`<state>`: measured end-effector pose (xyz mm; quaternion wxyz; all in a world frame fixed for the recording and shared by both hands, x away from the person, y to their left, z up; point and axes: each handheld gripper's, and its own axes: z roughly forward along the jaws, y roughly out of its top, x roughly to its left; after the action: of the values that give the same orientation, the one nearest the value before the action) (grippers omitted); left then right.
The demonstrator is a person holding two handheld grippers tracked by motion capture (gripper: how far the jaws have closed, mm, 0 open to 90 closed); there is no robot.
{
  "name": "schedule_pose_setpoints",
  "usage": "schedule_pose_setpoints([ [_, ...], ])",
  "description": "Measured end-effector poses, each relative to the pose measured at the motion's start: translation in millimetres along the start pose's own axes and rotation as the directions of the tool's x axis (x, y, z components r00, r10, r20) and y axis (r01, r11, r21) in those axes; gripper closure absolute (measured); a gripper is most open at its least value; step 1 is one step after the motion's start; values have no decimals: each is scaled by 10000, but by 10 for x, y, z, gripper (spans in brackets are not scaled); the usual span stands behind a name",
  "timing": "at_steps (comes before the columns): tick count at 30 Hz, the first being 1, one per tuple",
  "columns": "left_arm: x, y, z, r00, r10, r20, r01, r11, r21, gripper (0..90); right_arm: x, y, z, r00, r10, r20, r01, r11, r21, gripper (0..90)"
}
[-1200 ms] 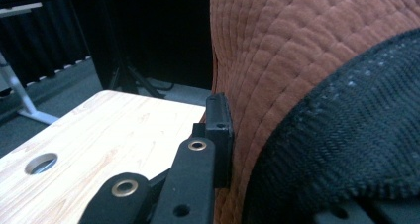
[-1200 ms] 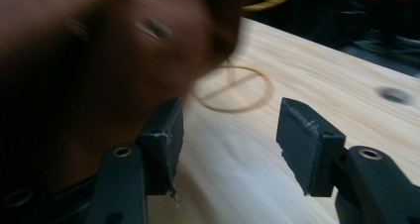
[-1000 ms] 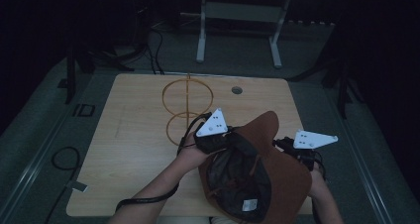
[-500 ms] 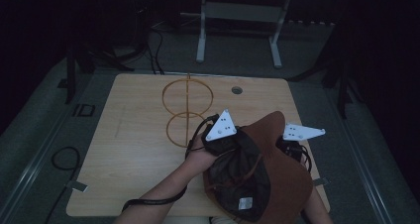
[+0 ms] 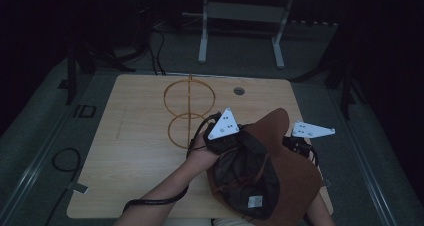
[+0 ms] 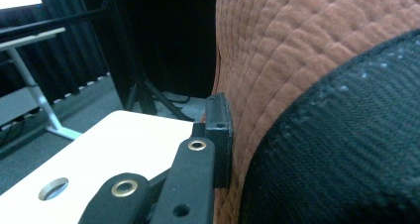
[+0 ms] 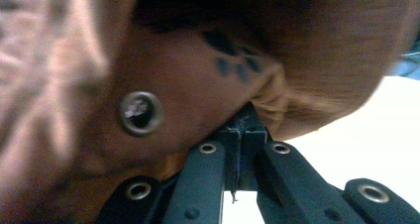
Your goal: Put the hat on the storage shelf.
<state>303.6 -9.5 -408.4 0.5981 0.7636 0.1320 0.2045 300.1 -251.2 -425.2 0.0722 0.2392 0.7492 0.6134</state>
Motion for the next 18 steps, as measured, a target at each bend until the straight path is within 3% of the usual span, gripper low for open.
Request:
schedule_pose_setpoints([
  [2,0,-3,-8,10000,-28,63,28,10000,49,858,-15,4,-26,9999,-19,161,21,9999,-131,533],
  [3,-10,-7,-8,10000,47,18,-47,10000,79,858,-3,4,-33,9980,-188,607,201,9996,-208,487],
  [5,-4,-14,3,9999,-75,107,74,10000,65,858,9,10,-29,9964,-287,798,293,9995,-71,460],
  [7,-4,-15,0,9999,-63,93,64,9999,-112,858,17,9,-15,9953,-352,899,359,9993,-57,455],
  [10,-50,13,9,9999,34,99,-30,9993,-377,858,24,3,62,9985,-111,527,98,9996,251,427],
  [14,-30,16,15,9984,-275,495,298,9985,-467,858,7,-6,101,9997,192,133,-194,9997,117,426],
  [17,-11,3,16,9953,-260,930,299,9987,-402,856,14,1,106,9998,176,-105,-173,9996,240,494],
  [18,2,-6,23,9933,-386,1091,432,9982,-405,856,8,-1,107,9993,239,-303,-231,9993,282,597],
])
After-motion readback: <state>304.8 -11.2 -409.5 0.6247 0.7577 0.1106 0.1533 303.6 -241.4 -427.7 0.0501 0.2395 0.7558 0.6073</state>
